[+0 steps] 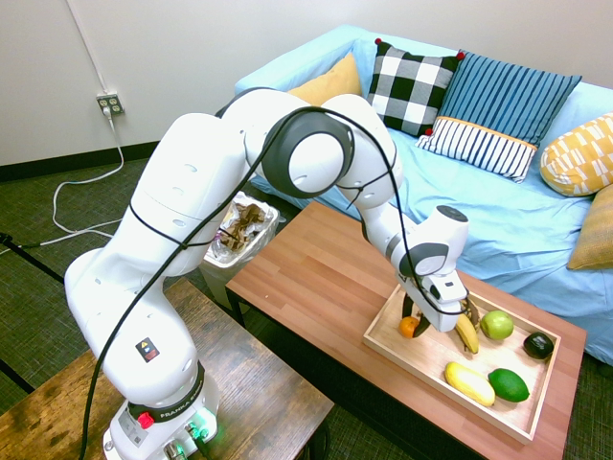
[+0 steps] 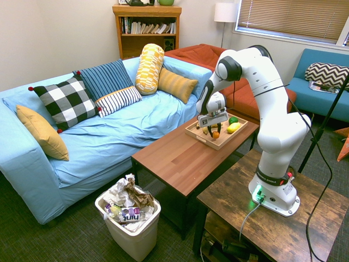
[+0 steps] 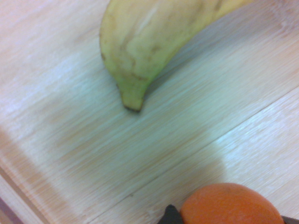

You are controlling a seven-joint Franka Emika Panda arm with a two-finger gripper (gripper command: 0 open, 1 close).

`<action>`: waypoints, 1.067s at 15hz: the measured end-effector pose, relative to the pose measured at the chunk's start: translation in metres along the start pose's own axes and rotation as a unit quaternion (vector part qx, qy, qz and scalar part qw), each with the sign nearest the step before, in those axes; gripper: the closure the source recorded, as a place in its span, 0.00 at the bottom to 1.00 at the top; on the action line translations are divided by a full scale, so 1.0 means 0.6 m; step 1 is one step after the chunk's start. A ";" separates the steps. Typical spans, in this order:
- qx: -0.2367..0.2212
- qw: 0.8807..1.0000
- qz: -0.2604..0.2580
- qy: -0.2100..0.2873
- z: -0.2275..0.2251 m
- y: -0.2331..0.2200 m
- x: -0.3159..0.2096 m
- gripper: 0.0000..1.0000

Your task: Put the tangerine in the tray

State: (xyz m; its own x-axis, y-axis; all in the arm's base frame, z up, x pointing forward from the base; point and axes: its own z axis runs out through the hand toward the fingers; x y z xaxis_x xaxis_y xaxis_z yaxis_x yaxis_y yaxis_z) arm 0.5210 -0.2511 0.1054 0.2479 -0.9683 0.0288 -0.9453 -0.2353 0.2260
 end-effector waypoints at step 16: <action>0.008 1.000 0.009 0.003 0.014 0.009 0.021 0.00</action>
State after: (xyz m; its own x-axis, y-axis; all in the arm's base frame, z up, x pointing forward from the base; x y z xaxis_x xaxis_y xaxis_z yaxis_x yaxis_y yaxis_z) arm 0.5172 -0.2651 0.0989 0.2312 -0.9721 0.0389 -0.9529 -0.2183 0.2104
